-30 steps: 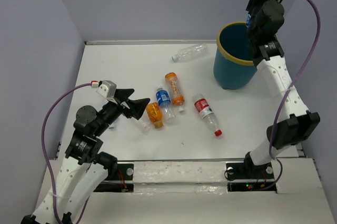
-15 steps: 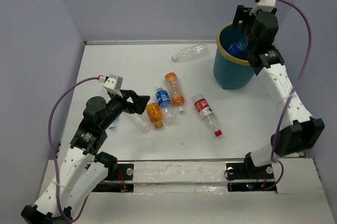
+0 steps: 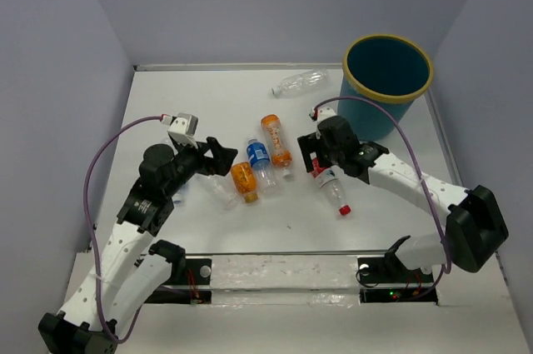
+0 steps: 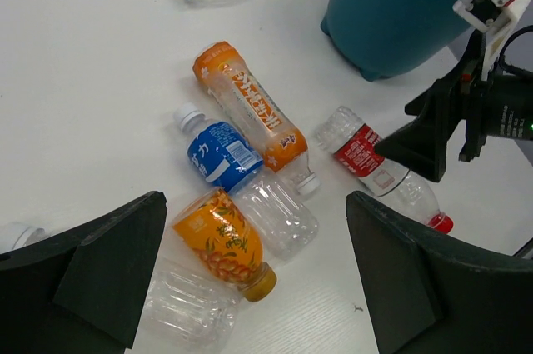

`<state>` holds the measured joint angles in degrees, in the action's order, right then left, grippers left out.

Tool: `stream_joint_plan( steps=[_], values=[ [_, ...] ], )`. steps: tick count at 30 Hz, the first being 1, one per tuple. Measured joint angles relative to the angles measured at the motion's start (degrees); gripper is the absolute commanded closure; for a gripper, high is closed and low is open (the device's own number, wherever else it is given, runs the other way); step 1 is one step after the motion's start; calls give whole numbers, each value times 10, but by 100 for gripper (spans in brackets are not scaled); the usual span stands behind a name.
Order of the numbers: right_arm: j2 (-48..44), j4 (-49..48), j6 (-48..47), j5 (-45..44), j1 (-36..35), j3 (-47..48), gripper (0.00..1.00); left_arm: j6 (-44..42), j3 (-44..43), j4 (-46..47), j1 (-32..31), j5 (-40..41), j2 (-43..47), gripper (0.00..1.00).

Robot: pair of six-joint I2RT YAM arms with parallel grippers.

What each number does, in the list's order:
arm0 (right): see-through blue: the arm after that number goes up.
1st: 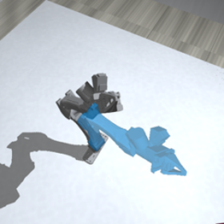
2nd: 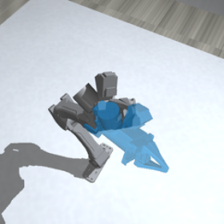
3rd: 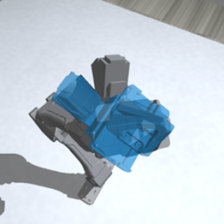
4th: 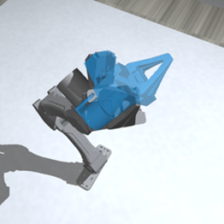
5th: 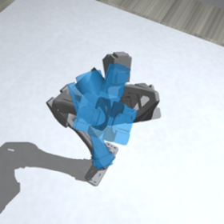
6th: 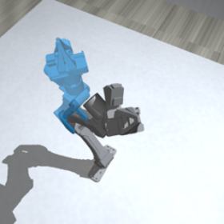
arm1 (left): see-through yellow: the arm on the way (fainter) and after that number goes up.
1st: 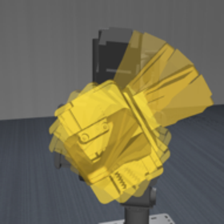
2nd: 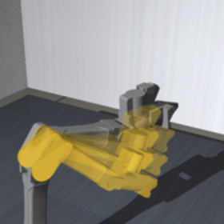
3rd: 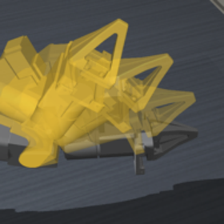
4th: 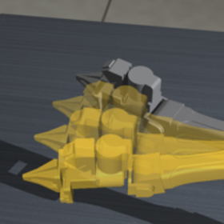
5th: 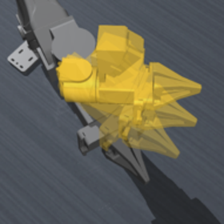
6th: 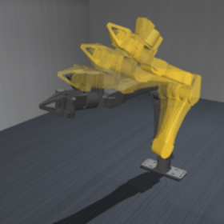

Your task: Put the plastic bottles in the bin

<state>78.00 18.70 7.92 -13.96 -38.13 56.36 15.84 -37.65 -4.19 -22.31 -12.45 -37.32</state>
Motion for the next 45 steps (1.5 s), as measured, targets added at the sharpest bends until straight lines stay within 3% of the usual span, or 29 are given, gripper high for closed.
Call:
stream_joint_plan(
  steps=[6, 10, 12, 13, 17, 23, 26, 30, 34, 38, 42, 43, 45],
  values=[
    [52, 26, 24, 2, 2, -5, 7, 2, 0, 1, 18, -9, -12, 1],
    [131, 25, 24, 9, 12, 13, 18, 3, 0, 0, 22, -13, -18, 1],
    [166, 26, 22, 13, 19, 25, 32, 4, 0, 1, 24, -17, -20, 1],
    [184, 26, 21, 14, 22, 32, 43, 4, 0, 0, 26, -19, -20, 1],
    [205, 28, 13, 7, 26, 54, 57, 5, 0, 1, 27, -22, -20, 1],
    [99, 68, -6, -12, 26, 76, 58, 6, 0, 1, 29, -25, -23, 1],
    [21, 80, -26, -38, 26, 160, 57, 8, 0, 2, 30, -32, -28, 1],
    [-24, -30, -80, -99, 38, 286, 57, 8, 0, 3, 33, -39, -31, 1],
    [1, -201, -130, -134, 131, 392, 57, 8, 0, 5, 33, -39, -30, 1],
    [51, -313, -161, -156, 215, 422, 57, 9, 0, 5, 34, -38, -30, 1],
    [114, -378, -190, -161, 254, 407, 57, 11, 0, 5, 34, -36, -30, 1],
    [124, -396, -192, -160, 262, 387, 54, 12, 0, 6, 34, -37, -31, 1],
    [134, -420, -198, -158, 272, 337, 34, 17, 0, 12, 34, -43, -35, 1]
  ],
)
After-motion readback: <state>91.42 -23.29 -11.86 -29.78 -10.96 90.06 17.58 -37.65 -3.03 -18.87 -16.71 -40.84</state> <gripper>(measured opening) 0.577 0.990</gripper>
